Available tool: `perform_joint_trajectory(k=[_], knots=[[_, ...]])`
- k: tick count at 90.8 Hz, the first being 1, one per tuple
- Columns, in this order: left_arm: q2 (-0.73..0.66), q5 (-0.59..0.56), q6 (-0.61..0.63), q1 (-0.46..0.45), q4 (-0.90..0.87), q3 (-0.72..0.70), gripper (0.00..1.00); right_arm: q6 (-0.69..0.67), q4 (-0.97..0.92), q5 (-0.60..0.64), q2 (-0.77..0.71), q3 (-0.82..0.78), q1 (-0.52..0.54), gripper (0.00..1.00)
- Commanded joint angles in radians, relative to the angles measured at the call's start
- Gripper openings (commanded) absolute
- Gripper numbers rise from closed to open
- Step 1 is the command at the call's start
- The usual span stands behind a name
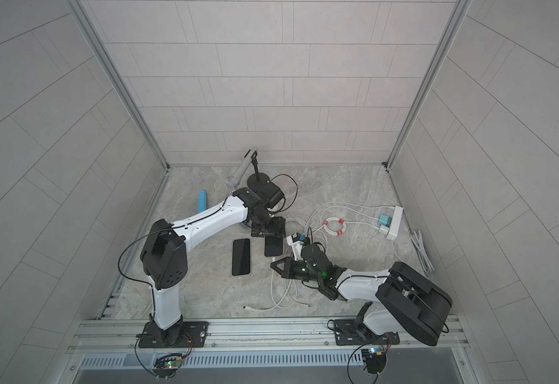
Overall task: Unplug the charging cable from the phone
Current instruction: Remove the charging cable from the phone.
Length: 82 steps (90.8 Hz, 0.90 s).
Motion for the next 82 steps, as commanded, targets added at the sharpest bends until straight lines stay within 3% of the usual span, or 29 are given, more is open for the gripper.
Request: perform_joint_trajectory(k=[1, 82], knots=[[-0.019, -0.008, 0.005, 0.015, 0.019, 0.038, 0.00, 0.003, 0.039, -0.014, 0.013, -0.011, 0.015, 0.00], [0.004, -0.026, 0.013, 0.041, 0.010, 0.076, 0.00, 0.013, 0.056, -0.014, 0.019, -0.025, 0.020, 0.00]])
